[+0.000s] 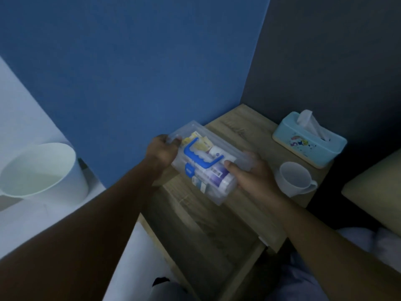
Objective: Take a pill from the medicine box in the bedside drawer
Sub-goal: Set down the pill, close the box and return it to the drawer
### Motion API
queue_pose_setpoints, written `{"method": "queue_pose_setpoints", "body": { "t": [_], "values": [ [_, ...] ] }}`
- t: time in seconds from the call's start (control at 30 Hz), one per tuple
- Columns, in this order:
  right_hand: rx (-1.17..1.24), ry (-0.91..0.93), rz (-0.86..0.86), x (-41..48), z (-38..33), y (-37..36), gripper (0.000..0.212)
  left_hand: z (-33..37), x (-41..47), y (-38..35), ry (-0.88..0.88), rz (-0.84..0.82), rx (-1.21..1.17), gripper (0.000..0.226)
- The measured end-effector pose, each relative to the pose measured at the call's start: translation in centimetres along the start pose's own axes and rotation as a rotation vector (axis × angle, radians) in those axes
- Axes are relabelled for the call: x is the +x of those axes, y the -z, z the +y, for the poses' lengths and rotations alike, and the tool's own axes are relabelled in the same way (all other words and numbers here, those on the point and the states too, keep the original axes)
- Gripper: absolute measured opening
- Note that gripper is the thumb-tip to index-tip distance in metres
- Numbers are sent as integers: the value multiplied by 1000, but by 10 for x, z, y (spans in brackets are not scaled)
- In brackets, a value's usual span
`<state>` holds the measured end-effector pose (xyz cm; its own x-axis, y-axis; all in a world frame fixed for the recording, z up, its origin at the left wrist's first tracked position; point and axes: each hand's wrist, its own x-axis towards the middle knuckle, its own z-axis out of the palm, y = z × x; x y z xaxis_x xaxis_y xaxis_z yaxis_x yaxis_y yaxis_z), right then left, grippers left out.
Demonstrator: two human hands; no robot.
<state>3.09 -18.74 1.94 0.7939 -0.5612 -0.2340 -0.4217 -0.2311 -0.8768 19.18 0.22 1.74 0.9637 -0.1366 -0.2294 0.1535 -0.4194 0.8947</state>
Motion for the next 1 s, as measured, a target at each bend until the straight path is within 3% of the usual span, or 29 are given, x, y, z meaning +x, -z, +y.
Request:
{"method": "queue_pose_setpoints", "body": {
  "t": [0.13, 0.37, 0.5, 0.83, 1.0],
  "values": [
    [77, 29, -32, -36, -2, -10, 74, -2, -31, 29, -6, 25, 66, 48],
    [49, -7, -135, -92, 29, -31, 57, -39, -79, 49, 84, -3, 156, 43],
    [27, -51, -174, -109, 60, -43, 55, -72, -84, 45, 157, -109, 201, 39],
    [-96, -214, -89, -93, 121, -74, 61, -129, -58, 1, 192, -282, 164, 27],
    [-170, -222, -81, -79, 146, -86, 62, -148, -46, -13, 195, -281, 207, 28]
  ]
}}
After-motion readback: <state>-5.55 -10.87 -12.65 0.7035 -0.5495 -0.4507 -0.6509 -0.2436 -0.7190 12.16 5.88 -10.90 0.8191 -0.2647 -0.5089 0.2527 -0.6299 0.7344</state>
